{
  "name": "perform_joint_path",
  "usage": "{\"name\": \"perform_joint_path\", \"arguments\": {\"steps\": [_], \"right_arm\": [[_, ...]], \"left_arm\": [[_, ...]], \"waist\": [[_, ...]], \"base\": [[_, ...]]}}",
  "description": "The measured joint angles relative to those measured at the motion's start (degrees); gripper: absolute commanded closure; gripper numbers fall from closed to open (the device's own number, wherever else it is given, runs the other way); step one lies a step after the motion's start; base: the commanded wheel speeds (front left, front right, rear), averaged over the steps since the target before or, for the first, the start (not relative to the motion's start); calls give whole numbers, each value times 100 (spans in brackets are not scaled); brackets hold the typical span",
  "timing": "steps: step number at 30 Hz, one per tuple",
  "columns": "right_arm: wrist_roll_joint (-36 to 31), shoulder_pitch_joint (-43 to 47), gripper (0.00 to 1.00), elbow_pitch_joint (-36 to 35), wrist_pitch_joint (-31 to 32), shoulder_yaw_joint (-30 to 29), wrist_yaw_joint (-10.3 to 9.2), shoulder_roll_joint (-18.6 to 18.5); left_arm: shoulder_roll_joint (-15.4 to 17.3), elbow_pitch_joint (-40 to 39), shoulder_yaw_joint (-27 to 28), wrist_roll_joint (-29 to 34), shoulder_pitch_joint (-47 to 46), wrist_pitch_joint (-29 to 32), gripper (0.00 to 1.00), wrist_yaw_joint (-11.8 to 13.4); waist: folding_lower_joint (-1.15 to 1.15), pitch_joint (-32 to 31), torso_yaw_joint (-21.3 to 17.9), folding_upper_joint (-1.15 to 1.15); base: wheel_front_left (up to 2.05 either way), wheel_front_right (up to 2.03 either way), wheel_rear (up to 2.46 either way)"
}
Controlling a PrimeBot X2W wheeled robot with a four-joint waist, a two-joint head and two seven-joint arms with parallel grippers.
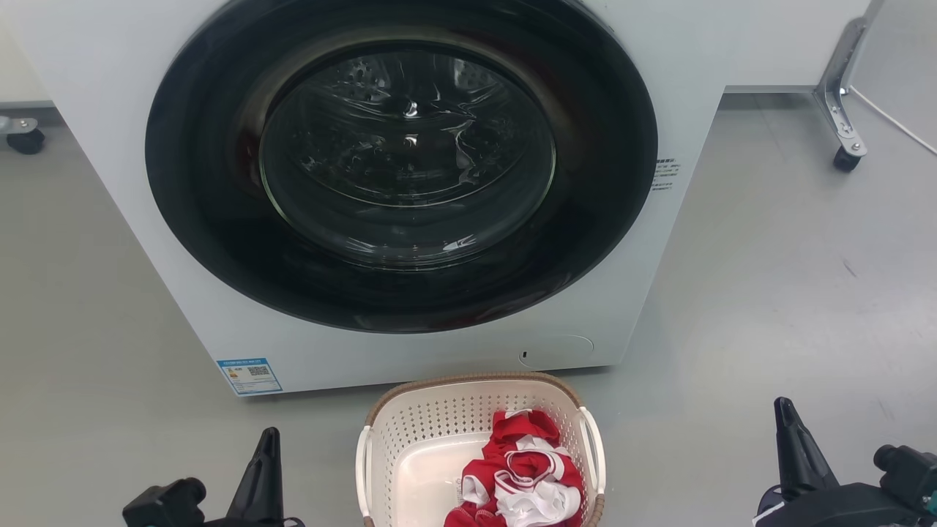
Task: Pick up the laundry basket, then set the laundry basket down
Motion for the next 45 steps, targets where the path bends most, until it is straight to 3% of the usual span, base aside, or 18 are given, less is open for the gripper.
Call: {"name": "perform_joint_path", "arguments": {"steps": [45], "right_arm": [[3233, -309, 100, 485, 942, -1148, 631, 613]], "left_arm": [[-212, 544, 925, -3410, -397, 787, 100, -655]], "waist": [[0, -111, 47, 0]], "base": [[0, 0, 0]]}}
